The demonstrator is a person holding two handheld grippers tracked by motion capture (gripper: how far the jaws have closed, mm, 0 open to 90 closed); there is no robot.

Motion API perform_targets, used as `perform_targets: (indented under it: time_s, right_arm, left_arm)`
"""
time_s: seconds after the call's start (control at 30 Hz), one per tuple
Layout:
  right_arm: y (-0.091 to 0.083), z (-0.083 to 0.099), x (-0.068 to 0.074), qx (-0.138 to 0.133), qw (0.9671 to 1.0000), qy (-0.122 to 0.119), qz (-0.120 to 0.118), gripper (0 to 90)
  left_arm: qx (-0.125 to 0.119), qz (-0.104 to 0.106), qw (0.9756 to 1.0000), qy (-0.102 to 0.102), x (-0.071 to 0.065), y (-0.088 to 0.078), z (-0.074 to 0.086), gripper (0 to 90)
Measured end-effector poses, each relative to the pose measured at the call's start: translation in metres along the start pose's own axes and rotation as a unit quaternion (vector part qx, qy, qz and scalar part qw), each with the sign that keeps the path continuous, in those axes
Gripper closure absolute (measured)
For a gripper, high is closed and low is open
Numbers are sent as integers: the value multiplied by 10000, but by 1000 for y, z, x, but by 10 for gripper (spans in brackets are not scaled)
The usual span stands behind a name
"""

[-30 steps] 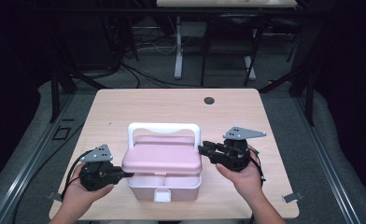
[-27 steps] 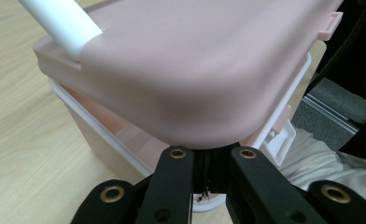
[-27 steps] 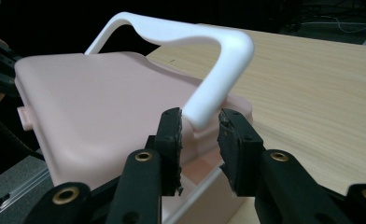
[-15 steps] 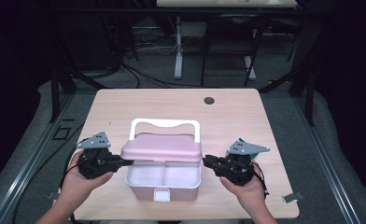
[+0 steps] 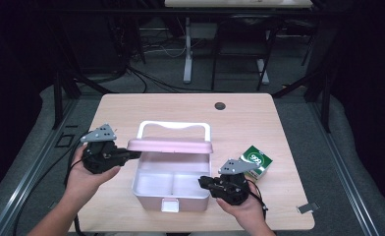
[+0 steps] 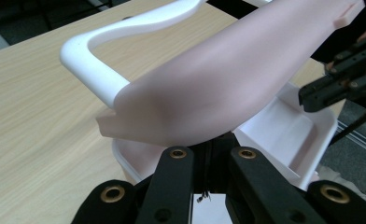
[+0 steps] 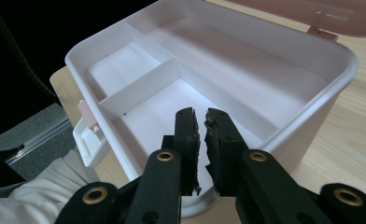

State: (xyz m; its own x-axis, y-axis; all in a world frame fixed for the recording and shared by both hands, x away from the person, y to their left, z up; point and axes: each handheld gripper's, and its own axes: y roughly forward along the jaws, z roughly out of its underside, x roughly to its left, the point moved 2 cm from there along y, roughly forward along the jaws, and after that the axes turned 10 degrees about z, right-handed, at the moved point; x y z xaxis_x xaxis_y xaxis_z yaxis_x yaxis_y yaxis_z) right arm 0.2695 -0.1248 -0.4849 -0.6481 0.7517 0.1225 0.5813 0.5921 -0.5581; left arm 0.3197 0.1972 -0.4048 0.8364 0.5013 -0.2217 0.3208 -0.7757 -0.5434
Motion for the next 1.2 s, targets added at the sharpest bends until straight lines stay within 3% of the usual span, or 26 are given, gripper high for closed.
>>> perform_targets:
  time_s: [0.2, 0.5, 0.53, 0.63, 0.67, 1.2]
  right_arm:
    - [6, 2, 5, 48, 10000, -36, -66, 834]
    - [11, 8, 10, 147, 9997, -108, -178, 844]
    - [11, 8, 11, 185, 9997, -132, -102, 847]
    - [13, 10, 12, 226, 9993, -188, -214, 857]
    - [12, 10, 12, 231, 9994, -206, -148, 856]
    - [11, 13, 10, 166, 9995, -160, -216, 863]
  left_arm:
    - [-30, -2, 9999, -155, 10, 3, -7, 898]
    - [-138, -110, 9996, -211, 18, 6, -21, 895]
    - [-129, -111, 9996, -216, 19, 6, -22, 894]
    - [-143, -107, 9996, -231, 22, 8, -25, 878]
    - [-143, -121, 9995, -240, 22, 9, -25, 878]
    - [-154, -252, 9989, -375, 38, 22, -35, 870]
